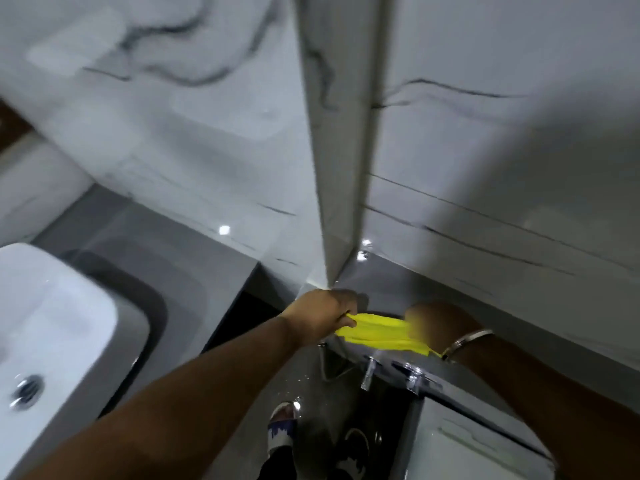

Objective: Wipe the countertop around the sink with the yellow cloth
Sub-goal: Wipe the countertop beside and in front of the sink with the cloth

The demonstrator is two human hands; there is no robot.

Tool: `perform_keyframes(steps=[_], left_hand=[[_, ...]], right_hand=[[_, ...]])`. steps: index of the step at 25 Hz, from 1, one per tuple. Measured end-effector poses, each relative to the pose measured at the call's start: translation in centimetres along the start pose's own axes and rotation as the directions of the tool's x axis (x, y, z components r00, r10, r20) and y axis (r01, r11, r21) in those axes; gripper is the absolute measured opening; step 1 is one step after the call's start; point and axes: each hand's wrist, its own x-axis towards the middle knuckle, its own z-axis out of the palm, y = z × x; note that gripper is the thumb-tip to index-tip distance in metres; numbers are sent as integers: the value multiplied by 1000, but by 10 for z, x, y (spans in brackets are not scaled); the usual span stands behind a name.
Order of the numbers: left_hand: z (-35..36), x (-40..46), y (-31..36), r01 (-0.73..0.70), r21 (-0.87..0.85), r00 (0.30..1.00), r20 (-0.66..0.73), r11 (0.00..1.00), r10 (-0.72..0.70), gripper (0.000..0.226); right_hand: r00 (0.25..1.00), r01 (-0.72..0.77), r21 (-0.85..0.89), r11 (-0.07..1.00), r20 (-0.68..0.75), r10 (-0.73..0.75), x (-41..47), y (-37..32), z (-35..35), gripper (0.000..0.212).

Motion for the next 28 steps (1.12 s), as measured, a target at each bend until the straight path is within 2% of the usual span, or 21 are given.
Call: perform_keyframes(steps=[4, 8, 11, 14, 17, 20, 22, 23, 25, 27, 28], left_hand=[[-49, -73, -28, 104, 41, 993, -54, 994, -102, 23], [-95, -158, -78, 243, 23, 959, -154, 970, -236, 15], [-119, -205, -124, 341, -12, 922, -192, 940, -337, 13], [-140, -233, -192, 414, -23, 877, -259, 910, -406, 15], [-160, -235, -254, 437, -35, 848, -318, 899, -425, 16], [-176, -226, -315, 462, -30, 822, -360, 886, -441, 18], [-177, -222, -344, 434, 37, 847, -357, 900, -394, 19], [-175, -223, -358, 422, 52, 865, -324, 905, -384, 20], [-168, -232, -372, 426, 69, 883, -247, 902, -399, 20], [-160, -254, -372, 440, 51, 865, -291, 896, -409, 38], [-158, -268, -368, 434, 52, 847, -363, 899, -388, 46]], right_hand=[[978, 208, -19, 978, -24, -208, 20, -77, -27, 26], [897, 431, -93, 898, -63, -437, 47, -175, -43, 38], [850, 492, -165, 855, -120, -513, 75, -241, -51, 46], [830, 518, -152, 842, -148, -537, 127, -306, -56, 44], [854, 445, -203, 872, -198, -481, 177, -351, -60, 41], [826, 330, -398, 856, -317, -465, 224, -382, -59, 45], [800, 307, -481, 821, -337, -496, 245, -389, -51, 48], [798, 340, -498, 798, -296, -525, 254, -388, -41, 48], [805, 449, -580, 680, -67, -589, 263, -382, -11, 47], [805, 505, -653, 564, 121, -580, 270, -369, 19, 47], [827, 500, -644, 579, 156, -540, 269, -369, 24, 45]])
